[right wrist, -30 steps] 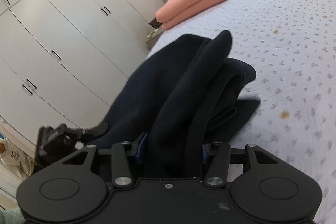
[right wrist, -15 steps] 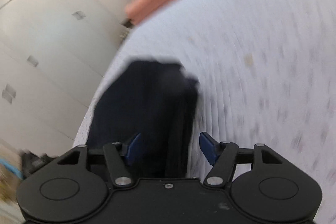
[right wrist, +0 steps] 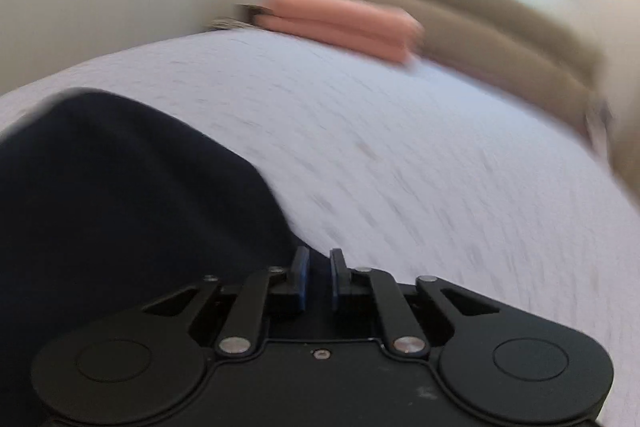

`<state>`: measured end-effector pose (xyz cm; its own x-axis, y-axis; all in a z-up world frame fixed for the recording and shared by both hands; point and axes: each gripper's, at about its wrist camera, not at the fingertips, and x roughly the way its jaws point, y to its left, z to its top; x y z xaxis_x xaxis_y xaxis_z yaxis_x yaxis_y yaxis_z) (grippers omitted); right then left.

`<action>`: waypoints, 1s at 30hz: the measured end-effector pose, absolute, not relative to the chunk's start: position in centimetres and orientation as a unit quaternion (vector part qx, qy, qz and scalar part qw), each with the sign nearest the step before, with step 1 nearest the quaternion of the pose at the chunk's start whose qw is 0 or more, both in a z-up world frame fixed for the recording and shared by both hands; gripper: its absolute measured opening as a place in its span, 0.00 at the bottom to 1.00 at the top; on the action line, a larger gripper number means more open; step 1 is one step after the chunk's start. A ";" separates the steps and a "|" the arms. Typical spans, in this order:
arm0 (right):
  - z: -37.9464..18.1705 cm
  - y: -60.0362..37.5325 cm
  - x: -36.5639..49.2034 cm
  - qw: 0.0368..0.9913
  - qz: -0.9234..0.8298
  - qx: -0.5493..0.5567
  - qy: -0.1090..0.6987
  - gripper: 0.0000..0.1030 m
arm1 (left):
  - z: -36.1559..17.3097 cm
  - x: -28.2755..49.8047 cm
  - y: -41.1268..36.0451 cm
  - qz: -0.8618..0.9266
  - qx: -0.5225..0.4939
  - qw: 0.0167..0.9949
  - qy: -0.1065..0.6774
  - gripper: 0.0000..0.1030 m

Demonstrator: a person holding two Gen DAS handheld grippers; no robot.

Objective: Fold large clothes

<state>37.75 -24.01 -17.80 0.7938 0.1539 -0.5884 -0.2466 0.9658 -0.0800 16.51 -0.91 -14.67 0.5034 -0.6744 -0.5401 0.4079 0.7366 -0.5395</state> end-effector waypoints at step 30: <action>-2.5 -29.9 6.1 0.920 -0.028 0.159 0.357 0.80 | 1.6 2.2 -0.1 -0.104 -0.082 0.948 0.290 0.07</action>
